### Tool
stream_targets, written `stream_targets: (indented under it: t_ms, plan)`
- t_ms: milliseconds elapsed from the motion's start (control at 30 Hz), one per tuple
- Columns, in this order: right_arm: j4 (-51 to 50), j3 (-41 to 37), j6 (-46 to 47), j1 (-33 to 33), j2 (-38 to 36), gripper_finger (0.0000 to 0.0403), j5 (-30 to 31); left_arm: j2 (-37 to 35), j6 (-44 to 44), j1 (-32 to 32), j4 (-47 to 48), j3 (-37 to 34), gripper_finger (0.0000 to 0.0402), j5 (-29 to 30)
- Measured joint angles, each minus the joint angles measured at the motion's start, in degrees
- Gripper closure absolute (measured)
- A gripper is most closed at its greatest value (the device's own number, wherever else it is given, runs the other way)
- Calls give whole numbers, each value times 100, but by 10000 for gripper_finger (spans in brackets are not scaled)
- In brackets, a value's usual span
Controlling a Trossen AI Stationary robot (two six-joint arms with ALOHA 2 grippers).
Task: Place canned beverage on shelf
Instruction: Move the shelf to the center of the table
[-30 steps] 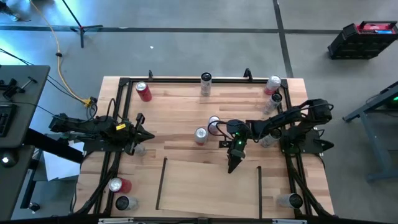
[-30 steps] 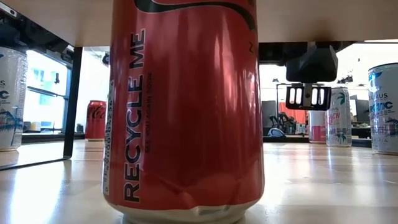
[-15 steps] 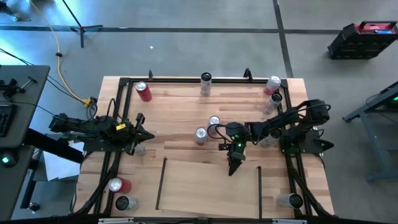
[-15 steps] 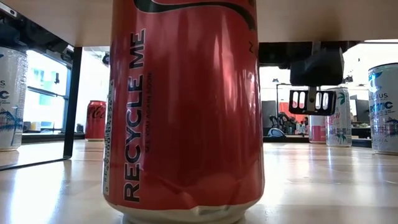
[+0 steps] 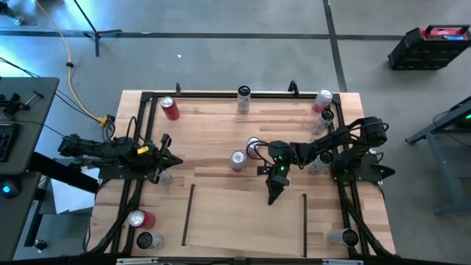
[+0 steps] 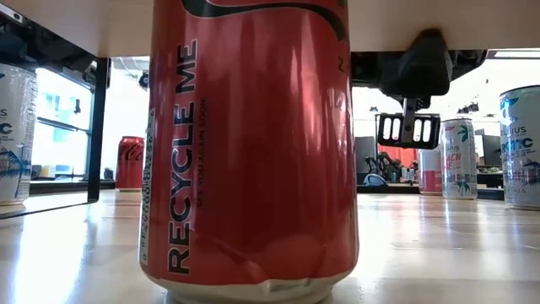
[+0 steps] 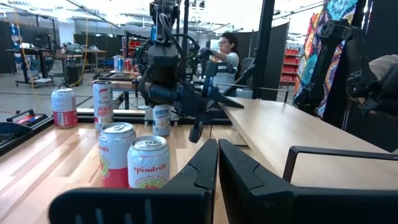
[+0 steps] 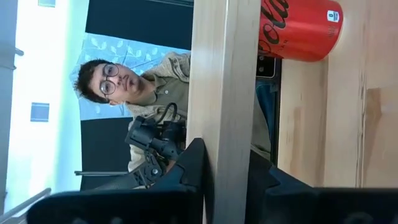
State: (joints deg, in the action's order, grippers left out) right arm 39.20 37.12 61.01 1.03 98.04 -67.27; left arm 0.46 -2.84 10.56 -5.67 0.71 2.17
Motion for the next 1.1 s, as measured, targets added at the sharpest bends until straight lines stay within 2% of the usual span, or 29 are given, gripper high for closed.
stream_targets:
  t_ms: [900,1100]
  plan:
    - [-44,-2,-291,-983,-13,356,-181,-1,1,0,0,0,396,0]
    - [-42,-2,-570,-1084,-14,337,-180,-1,1,-1,0,0,396,0]
